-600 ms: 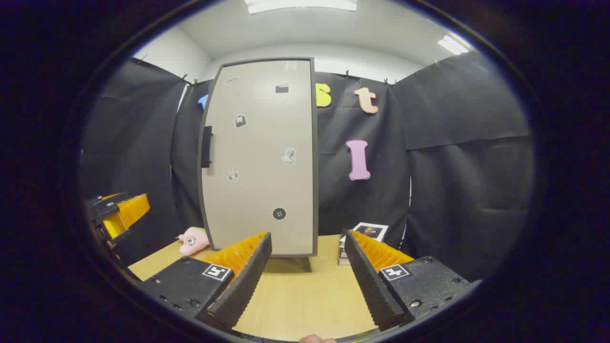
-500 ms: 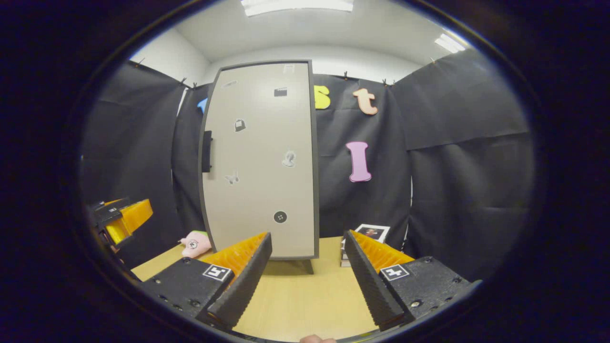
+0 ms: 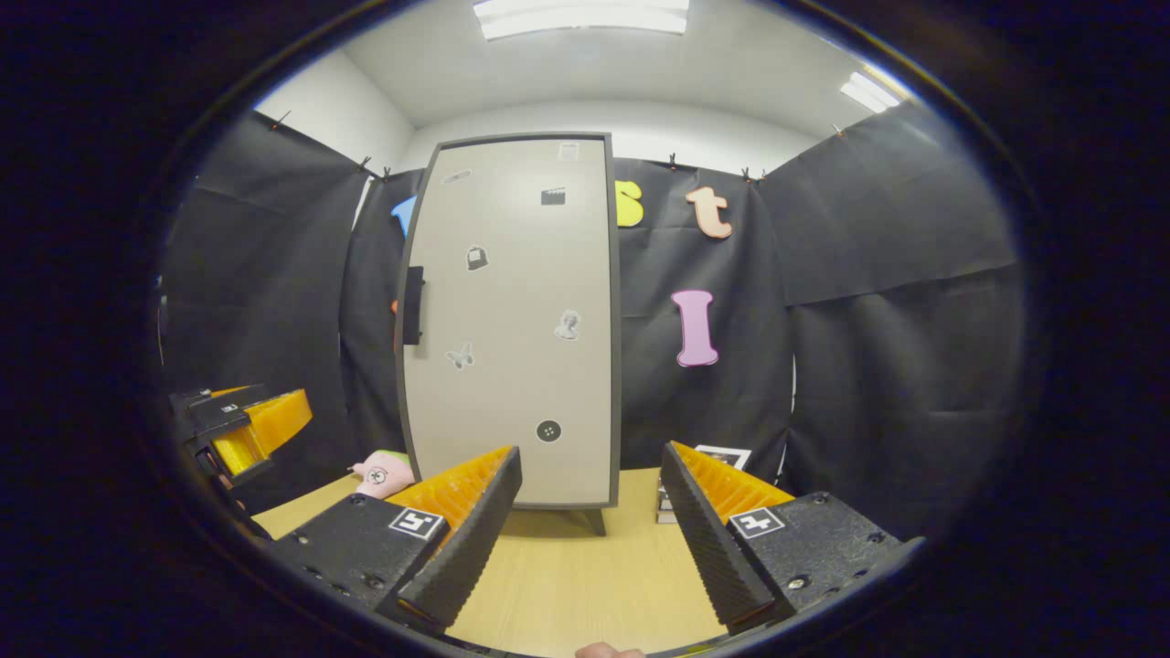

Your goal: Open the cabinet door with the right hand, grasp the bottle in the cabinet with the left hand and place it on the coaster, then close the cabinet door with the right hand.

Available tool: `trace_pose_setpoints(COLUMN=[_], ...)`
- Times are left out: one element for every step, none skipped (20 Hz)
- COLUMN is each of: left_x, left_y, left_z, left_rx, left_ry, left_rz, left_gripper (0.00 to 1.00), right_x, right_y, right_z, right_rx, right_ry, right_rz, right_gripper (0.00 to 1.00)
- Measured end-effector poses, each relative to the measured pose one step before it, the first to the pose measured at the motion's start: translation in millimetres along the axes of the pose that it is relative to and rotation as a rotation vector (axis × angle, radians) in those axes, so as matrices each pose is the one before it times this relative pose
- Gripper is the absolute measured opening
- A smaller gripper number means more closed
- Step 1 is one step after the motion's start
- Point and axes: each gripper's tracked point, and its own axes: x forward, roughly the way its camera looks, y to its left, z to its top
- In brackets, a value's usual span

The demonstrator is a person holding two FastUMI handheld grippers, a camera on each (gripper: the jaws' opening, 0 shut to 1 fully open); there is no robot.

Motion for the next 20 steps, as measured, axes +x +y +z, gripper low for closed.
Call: trace_pose_setpoints(left_x=[-1.03,0.19,-0.54,-0.05,0.50,0.13,0.28,-0.53,-0.51,0.16,-1.18,-1.56,-0.83,0.75,0.16,-0.95,-0.37,-1.27,-0.73,0.59], left_y=[0.70,1.51,1.04,1.12,0.74,0.92,0.16,0.18,0.22,0.33,-0.15,-0.80,-0.53,-1.35,-1.29,-1.23,-0.06,0.94,-0.29,-1.26], left_z=[0.51,0.91,0.47,0.35,-1.18,-1.03,-0.39,-1.09,-0.90,-1.67,-2.16,-3.06,-2.21,-1.52,-3.33,-1.25,0.61,1.08,1.04,-0.13], left_rx=[0.00221,0.00541,0.00327,-0.00140,-0.00370,-0.00362,-0.00342,-0.00205,0.00248,0.00489,0.00448,0.00134,-0.00199,-0.00224,-0.00168,-0.00075,-0.00043,0.00153,0.00525,0.00854], left_ry=[-0.00184,-0.00551,-0.00294,-0.00156,0.00025,0.00289,0.00331,0.00329,0.00140,0.00303,0.00553,0.00720,0.00549,0.00686,0.01213,0.00632,-0.00069,-0.00433,-0.00247,0.00077], left_rz=[-0.00135,0.00231,0.00168,0.00123,0.00151,0.00231,0.00095,-0.00109,-0.00101,0.00168,-0.00055,-0.00132,-0.00311,-0.00577,-0.00505,-0.00205,-0.00087,-0.00052,-0.00450,-0.00089], left_gripper=[0.95,0.95,0.95,0.95,0.95,0.95,0.95,0.95,0.95,0.95,0.95,0.95,0.95,0.95,0.95,0.95,0.95,0.95,0.95,0.95], right_x=[-1.16,0.79,0.86,0.72,1.35,0.32,2.21,2.33,1.08,2.90,3.42,4.99,7.43,7.44,10.02,9.79,10.99,10.79,12.73,11.38], right_y=[1.18,-0.68,-0.19,2.19,1.33,1.72,3.38,2.47,2.80,2.48,4.03,7.21,8.64,8.71,8.57,6.75,7.42,7.95,8.55,7.44], right_z=[0.04,0.37,0.05,-1.02,0.48,1.09,3.35,1.24,1.20,2.67,3.89,3.10,2.46,0.86,4.97,4.51,7.14,6.60,7.96,6.59], right_rx=[0.00357,0.00392,0.00229,0.00524,0.01273,0.01568,0.01183,-0.00049,-0.01021,-0.01480,-0.01122,-0.00827,-0.00746,-0.00259,-0.00089,0.00014,0.00040,-0.00196,-0.00905,-0.00863], right_ry=[0.00015,-0.00150,0.00229,0.00451,0.00603,0.00198,-0.00659,-0.00250,-0.00126,-0.00474,-0.00704,-0.00442,0.00782,0.00856,0.00712,0.00414,-0.00005,-0.00016,-0.00082,0.00569], right_rz=[0.00045,-0.00139,-0.00155,0.00095,0.00214,0.00698,0.01108,0.00738,0.00825,0.01143,0.01677,0.02644,0.03917,0.03316,0.03962,0.03232,0.03329,0.03052,0.03447,0.02565], right_gripper=[0.99,0.99,0.98,0.99,0.98,0.99,0.99,0.99,0.98,0.98,0.99,0.99,0.99,0.99,0.99,0.99,0.99,0.99,0.99,0.99])
